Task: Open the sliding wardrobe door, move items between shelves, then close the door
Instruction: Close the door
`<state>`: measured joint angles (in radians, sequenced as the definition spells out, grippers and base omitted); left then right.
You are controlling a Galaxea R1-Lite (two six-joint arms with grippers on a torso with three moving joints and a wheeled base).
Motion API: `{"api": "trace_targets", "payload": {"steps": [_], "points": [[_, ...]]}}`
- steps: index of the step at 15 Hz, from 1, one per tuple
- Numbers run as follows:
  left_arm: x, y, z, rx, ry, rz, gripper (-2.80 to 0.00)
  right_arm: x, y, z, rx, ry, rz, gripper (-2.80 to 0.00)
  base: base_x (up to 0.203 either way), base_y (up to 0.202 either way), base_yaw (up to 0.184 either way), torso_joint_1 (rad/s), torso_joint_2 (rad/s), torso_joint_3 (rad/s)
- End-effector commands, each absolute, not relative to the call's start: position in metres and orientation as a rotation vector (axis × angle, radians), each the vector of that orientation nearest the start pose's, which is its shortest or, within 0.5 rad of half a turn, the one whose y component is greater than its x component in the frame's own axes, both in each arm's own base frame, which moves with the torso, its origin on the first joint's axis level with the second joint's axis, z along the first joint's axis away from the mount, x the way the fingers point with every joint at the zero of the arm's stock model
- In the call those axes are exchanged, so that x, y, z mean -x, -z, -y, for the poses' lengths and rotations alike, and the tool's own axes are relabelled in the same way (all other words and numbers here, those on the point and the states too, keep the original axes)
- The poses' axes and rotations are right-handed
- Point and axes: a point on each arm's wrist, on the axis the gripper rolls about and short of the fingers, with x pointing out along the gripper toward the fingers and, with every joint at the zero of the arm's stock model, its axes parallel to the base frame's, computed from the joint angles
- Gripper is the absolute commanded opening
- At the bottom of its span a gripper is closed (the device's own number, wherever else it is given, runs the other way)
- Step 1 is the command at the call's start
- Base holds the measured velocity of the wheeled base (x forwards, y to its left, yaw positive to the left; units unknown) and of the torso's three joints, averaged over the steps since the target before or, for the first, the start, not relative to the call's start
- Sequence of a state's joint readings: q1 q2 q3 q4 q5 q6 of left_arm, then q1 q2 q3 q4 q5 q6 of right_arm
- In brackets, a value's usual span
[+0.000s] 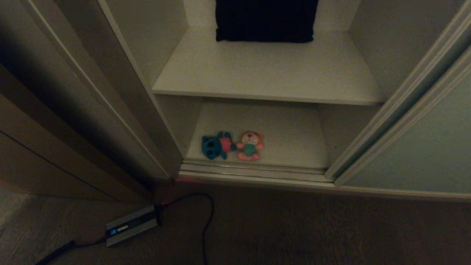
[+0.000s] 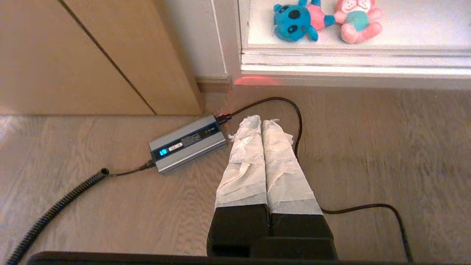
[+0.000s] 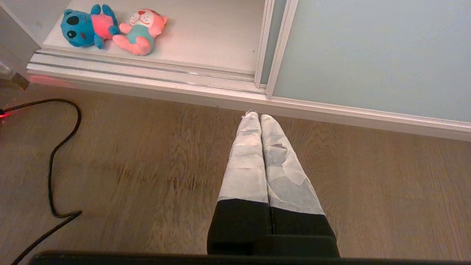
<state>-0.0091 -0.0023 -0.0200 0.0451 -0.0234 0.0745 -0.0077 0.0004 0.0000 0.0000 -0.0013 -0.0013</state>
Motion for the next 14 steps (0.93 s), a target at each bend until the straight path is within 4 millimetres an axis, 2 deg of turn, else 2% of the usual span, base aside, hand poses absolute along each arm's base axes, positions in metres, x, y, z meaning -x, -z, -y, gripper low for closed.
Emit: {"api": "trace_targets", "payload": {"steps": [1, 8, 9, 11, 14], "points": [[0.024, -0.076, 0.000, -0.073, 0.033, -0.024, -2.80, 0.022, -0.074, 0.000, 0.012, 0.008, -0.006, -2.80, 0.000, 0.000, 0.000, 0.000, 0.00, 0.000], [0.024, -0.076, 0.000, -0.072, 0.033, -0.023, -2.80, 0.023, -0.077, 0.000, 0.009, 0.012, 0.001, -2.80, 0.000, 0.000, 0.000, 0.000, 0.00, 0.000], [0.024, -0.076, 0.000, -0.072, 0.033, -0.023, -2.80, 0.027, -0.089, 0.000, 0.011, 0.021, 0.032, -2.80, 0.000, 0.000, 0.000, 0.000, 0.00, 0.000], [0.024, -0.076, 0.000, -0.072, 0.033, -0.023, -2.80, 0.036, -0.132, 0.000, -0.006, 0.037, 0.067, -2.80, 0.000, 0.000, 0.000, 0.000, 0.00, 0.000], [0.024, -0.076, 0.000, -0.072, 0.033, -0.023, -2.80, 0.047, -0.193, 0.001, -0.026, 0.060, 0.027, -2.80, 0.000, 0.000, 0.000, 0.000, 0.00, 0.000]]}}
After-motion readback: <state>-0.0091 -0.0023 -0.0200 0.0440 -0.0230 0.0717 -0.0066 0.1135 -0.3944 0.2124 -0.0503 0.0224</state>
